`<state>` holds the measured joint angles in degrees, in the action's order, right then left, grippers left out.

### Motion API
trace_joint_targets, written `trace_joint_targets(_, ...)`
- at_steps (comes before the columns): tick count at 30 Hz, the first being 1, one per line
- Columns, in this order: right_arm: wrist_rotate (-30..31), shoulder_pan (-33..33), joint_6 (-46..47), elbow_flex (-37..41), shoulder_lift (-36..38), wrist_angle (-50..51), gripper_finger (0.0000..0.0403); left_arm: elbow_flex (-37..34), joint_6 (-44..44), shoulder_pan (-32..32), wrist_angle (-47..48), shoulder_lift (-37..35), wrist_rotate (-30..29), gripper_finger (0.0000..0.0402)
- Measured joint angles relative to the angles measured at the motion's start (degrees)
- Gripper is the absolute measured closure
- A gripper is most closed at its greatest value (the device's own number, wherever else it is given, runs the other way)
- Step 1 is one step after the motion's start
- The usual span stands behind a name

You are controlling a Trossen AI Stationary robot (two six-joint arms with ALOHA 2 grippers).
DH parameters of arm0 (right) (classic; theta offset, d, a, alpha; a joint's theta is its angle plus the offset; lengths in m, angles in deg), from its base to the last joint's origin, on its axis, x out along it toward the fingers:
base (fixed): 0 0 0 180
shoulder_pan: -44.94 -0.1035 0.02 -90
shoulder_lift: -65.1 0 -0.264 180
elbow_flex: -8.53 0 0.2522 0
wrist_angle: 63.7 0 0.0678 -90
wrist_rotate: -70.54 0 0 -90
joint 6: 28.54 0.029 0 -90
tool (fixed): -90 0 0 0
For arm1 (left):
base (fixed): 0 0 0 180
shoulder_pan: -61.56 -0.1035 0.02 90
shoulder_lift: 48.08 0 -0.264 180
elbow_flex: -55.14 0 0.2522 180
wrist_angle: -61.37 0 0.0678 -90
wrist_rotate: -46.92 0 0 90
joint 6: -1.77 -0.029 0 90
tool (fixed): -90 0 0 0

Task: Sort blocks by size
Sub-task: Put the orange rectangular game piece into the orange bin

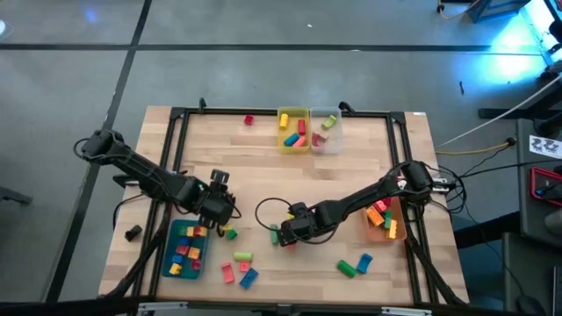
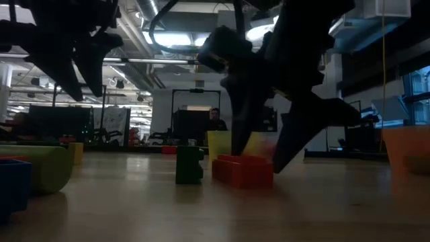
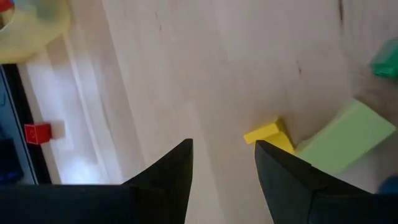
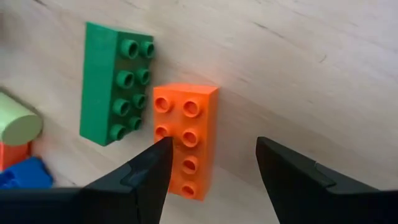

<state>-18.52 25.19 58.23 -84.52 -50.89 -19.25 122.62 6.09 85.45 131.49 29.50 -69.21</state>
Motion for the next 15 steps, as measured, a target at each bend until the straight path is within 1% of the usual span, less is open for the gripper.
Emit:
trace_joint_targets(6, 1.04, 0.04, 0.39, -0.09, -0.1, 2.97, 0.0171, 0.0, 0.09, -1.61, -0.08, 0.0, 0.0, 0.0245)
trace_joint_targets(9, 0.49, 0.64, 0.4, -0.2, 0.02, 5.4, 0.0171, 0.0, 0.15, -2.3, -0.29, 0.0, 0.0, 0.0245)
trace_joint_targets(15, -1.23, 2.68, -3.64, -0.15, 1.2, 10.68, 0.0171, 0.0, 0.16, -3.49, -0.63, 0.0, 0.0, 0.0245)
